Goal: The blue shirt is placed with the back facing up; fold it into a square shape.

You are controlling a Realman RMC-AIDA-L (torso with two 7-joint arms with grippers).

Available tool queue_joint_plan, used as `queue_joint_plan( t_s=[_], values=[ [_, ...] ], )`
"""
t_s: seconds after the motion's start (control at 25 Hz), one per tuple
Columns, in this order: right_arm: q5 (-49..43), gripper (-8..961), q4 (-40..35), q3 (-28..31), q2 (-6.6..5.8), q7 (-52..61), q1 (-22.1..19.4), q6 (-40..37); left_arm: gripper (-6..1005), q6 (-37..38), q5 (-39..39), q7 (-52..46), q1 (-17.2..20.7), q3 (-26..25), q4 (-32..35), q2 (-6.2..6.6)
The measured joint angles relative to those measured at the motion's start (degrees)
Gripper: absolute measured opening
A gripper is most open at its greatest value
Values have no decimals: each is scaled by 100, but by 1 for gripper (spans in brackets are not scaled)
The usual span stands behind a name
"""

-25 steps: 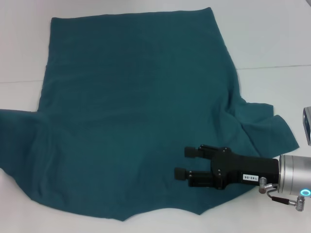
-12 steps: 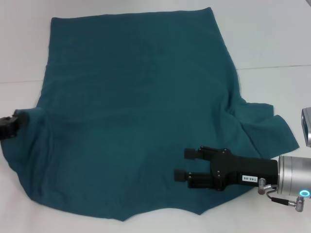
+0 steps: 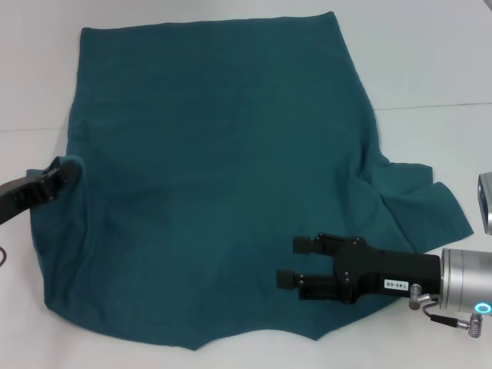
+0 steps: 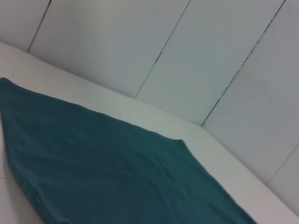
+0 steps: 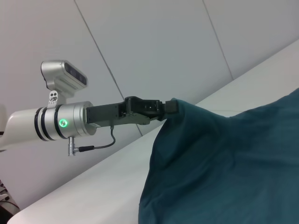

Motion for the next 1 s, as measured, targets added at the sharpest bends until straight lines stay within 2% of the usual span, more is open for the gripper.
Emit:
queue_joint_plan(
  t_s=[0.52,0.72,1.0],
  values=[
    [-3,914,-4,0,0,-12,-18,-1,2,51,-357,351,-177,1,-813,-9],
    [0,914,-4,1,0,-72,-25,-1,122,79,-357,412,-273,2,-1061,-15],
    [1,915,-4,15,0,-79,-26,-1,363,102,-357,419,-316,9,-1218,-13]
  ],
)
